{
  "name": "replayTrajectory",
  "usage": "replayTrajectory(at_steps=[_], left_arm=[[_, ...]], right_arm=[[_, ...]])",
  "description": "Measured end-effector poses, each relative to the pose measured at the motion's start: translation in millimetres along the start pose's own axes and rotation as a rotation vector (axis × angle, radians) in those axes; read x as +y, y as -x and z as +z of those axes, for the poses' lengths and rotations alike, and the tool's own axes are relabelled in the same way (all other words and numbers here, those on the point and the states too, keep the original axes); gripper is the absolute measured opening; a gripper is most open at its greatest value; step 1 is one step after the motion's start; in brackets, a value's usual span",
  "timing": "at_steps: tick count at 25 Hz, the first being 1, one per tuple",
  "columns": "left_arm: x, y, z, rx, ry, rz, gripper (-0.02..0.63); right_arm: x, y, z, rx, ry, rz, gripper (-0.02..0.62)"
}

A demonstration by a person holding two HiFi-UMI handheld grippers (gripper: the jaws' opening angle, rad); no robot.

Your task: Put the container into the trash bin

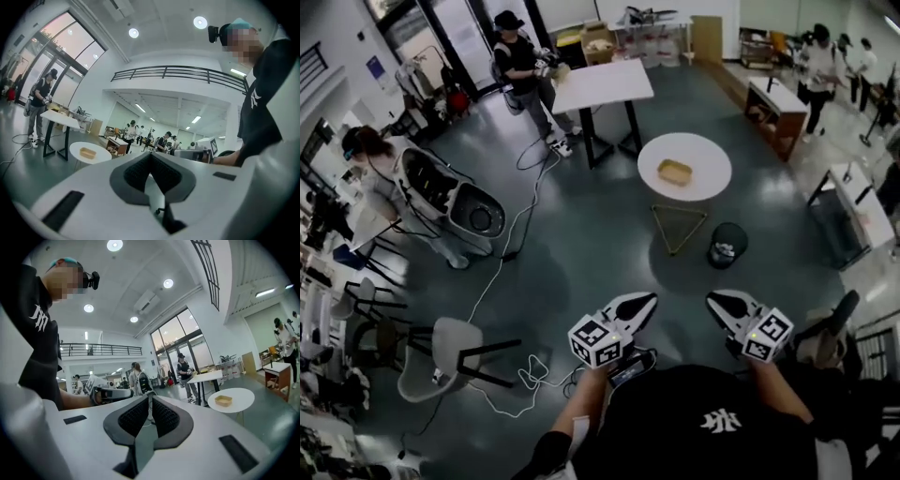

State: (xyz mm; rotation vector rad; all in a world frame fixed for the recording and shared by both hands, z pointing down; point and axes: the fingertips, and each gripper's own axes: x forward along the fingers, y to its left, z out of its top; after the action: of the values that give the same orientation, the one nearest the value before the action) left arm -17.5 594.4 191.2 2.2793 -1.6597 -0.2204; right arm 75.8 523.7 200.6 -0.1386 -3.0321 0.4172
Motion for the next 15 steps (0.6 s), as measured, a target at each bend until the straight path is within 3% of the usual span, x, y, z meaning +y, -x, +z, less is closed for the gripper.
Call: replayTrajectory(at_steps=[8, 15], left_arm=[[-7.3, 18.4, 9.6, 0.013, 0.001, -0.040, 0.003], [-3.3, 45.2, -11.8, 0.043, 0.027, -0.072, 0.003]], right_arm=[[22.7, 3.8, -2.4, 0.027, -0.020, -0.049, 0.049], [41.8, -8.7, -14.7, -0.010, -0.062, -0.080, 0.049]])
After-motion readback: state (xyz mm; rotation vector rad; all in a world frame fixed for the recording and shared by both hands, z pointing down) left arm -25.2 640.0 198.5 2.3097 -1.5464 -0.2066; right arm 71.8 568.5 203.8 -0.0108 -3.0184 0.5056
